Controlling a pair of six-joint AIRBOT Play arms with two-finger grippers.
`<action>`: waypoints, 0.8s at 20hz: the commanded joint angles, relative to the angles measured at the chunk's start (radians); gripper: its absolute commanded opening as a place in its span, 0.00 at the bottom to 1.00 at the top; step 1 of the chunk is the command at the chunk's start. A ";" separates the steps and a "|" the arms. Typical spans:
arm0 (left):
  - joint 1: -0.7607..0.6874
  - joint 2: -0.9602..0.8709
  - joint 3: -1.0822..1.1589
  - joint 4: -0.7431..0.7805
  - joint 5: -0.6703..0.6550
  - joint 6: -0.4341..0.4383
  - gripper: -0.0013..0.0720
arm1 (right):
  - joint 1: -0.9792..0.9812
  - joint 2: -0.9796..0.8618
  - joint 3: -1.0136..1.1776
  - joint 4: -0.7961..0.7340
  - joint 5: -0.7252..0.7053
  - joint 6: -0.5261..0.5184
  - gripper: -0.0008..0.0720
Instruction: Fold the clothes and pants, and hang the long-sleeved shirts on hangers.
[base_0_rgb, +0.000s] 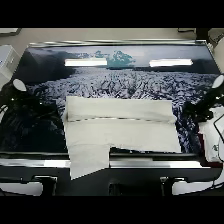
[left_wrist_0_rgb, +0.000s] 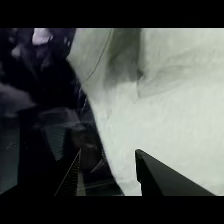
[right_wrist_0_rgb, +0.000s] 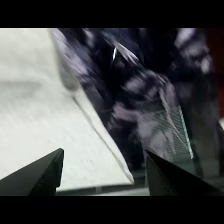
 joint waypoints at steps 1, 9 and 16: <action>0.064 0.150 -0.211 0.010 -0.005 0.077 0.57 | -0.102 0.089 -0.100 -0.001 0.027 -0.002 0.84; 0.060 0.389 -0.812 -0.169 0.201 0.259 0.57 | -0.108 0.152 -0.194 0.077 -0.045 -0.016 0.83; -0.087 0.385 -0.891 -0.286 0.335 0.269 0.57 | -0.106 0.152 -0.194 0.078 -0.015 -0.038 0.82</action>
